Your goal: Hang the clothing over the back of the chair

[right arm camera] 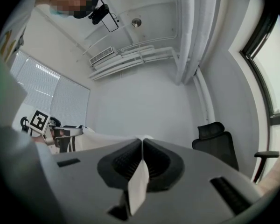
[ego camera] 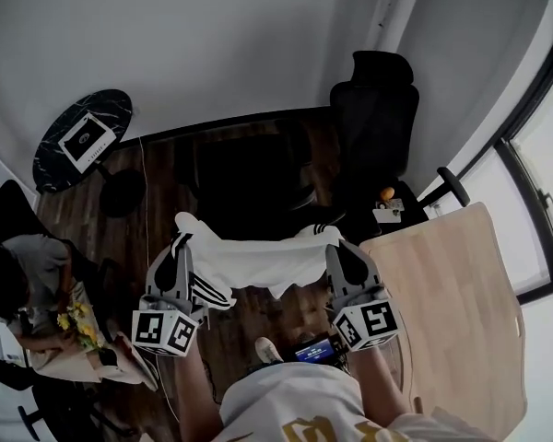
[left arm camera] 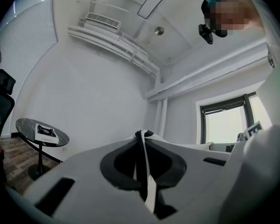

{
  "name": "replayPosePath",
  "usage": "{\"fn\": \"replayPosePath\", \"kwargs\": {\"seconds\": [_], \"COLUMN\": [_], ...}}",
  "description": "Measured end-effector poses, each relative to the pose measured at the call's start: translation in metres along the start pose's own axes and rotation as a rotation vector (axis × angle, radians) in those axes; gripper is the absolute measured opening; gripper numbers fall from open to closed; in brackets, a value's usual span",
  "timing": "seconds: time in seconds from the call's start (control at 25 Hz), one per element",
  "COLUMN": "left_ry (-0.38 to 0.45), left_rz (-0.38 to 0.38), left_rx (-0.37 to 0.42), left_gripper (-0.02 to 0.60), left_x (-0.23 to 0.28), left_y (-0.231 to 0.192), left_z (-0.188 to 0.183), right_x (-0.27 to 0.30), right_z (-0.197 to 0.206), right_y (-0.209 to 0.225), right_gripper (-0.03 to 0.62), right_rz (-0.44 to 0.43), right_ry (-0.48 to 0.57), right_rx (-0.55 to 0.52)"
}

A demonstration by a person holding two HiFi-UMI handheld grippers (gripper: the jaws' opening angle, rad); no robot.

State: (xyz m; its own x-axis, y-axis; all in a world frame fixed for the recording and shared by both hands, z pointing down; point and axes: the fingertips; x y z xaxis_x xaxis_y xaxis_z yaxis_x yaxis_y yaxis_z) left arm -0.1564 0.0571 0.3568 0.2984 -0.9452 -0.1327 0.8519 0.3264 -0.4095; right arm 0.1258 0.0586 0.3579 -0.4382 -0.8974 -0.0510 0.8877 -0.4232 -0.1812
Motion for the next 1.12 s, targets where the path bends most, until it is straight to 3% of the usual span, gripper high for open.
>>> {"fn": "replayPosePath", "kwargs": {"seconds": [0.6, 1.12], "left_ry": [0.010, 0.082], "left_rz": [0.018, 0.066], "left_rx": [0.003, -0.011], "left_gripper": [0.026, 0.026], "left_x": [0.017, 0.030], "left_y": [0.000, 0.012], "left_z": [-0.006, -0.047], "right_x": [0.013, 0.027], "right_z": [-0.009, -0.057], "right_y": [0.011, 0.021], "right_gripper": [0.018, 0.018], "right_rz": [0.006, 0.024], "right_ry": [0.054, 0.139], "right_rx": [0.051, 0.043]}}
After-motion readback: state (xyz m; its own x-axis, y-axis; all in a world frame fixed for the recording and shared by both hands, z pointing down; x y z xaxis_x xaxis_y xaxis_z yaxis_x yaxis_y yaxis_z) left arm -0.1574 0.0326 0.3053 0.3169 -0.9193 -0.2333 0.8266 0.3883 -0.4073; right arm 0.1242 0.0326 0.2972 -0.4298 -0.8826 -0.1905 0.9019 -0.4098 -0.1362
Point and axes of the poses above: the fingertips, and each gripper's own axes: x forward along the fingers, y to its right, z out of its underside, and after that the axes turned 13 degrees about -x, right-handed
